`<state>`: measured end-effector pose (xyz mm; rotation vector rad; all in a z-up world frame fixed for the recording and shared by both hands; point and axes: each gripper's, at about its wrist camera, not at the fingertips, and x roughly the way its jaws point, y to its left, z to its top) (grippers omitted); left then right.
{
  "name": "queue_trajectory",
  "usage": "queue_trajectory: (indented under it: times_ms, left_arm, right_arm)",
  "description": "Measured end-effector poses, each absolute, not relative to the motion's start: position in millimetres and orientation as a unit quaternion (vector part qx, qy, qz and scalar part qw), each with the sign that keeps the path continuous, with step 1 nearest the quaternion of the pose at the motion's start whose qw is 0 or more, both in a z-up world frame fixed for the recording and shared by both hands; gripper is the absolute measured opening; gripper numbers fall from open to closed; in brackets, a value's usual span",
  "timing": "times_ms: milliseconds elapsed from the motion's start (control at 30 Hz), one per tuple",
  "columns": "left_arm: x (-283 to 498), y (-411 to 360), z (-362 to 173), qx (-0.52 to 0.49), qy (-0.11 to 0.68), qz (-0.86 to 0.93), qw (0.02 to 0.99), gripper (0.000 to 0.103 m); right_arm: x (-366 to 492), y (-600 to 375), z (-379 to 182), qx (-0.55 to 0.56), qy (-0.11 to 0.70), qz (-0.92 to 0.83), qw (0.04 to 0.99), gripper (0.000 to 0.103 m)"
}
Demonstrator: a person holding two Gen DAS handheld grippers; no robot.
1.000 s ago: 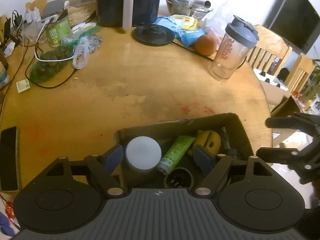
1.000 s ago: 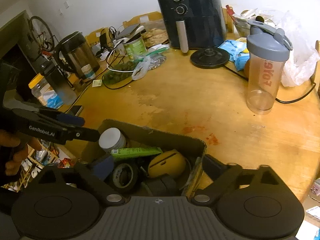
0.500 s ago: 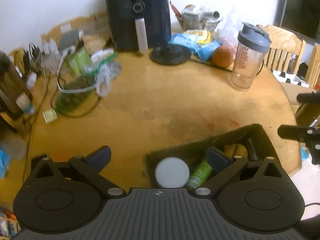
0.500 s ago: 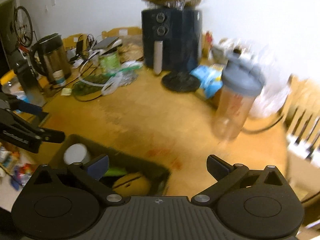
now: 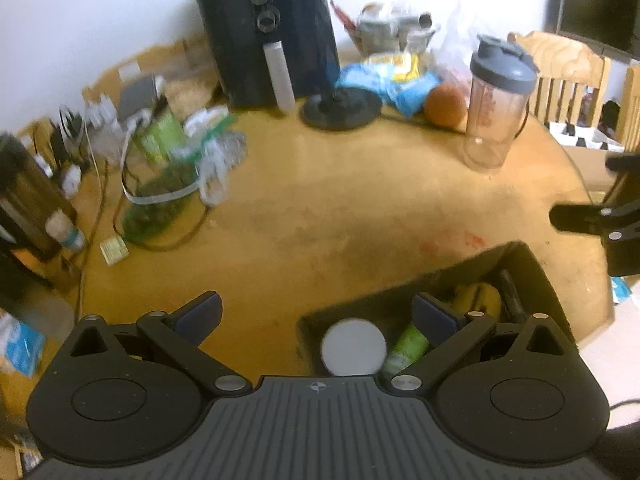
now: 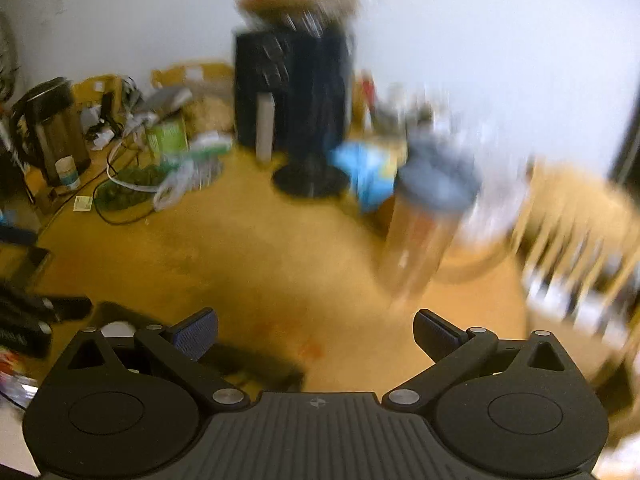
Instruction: Organize objects
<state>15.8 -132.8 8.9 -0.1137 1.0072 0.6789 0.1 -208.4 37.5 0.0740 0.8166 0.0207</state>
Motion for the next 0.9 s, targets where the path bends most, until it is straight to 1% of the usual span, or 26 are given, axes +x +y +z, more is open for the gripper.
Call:
queue_trajectory:
  times_ms: [100,200,467,700,900]
  left_arm:
    - [13.9,-125.1,4.8,-0.098,0.494,0.32,0.802,0.103]
    - [10.3,-118.7,-2.3,-0.138,0.516,0.322,0.782,0.103]
    - [6.9,-120.6,-25.5,-0.18,0.569,0.318,0.737,0.103]
    - [4.8,-133.4,-43.9,-0.204,0.599,0.299,0.714,0.103]
    - [3.5,-138.3,-50.8,-0.215,0.61,0.289,0.706,0.103]
  right_arm:
    - [12.5,-215.0,29.2,0.073,0.467,0.006,0.881,0.103]
    - [19.5,-217.2,16.7,0.096,0.521,0.027,0.848,0.103]
    - [19.2,-202.0,-17.9,0.094,0.623,0.045,0.775,0.103]
    - [14.4,-192.5,-36.2,0.091,0.664,0.054,0.741,0.103]
    - [11.5,-192.2,-39.8,0.092,0.673,0.057,0.732,0.103]
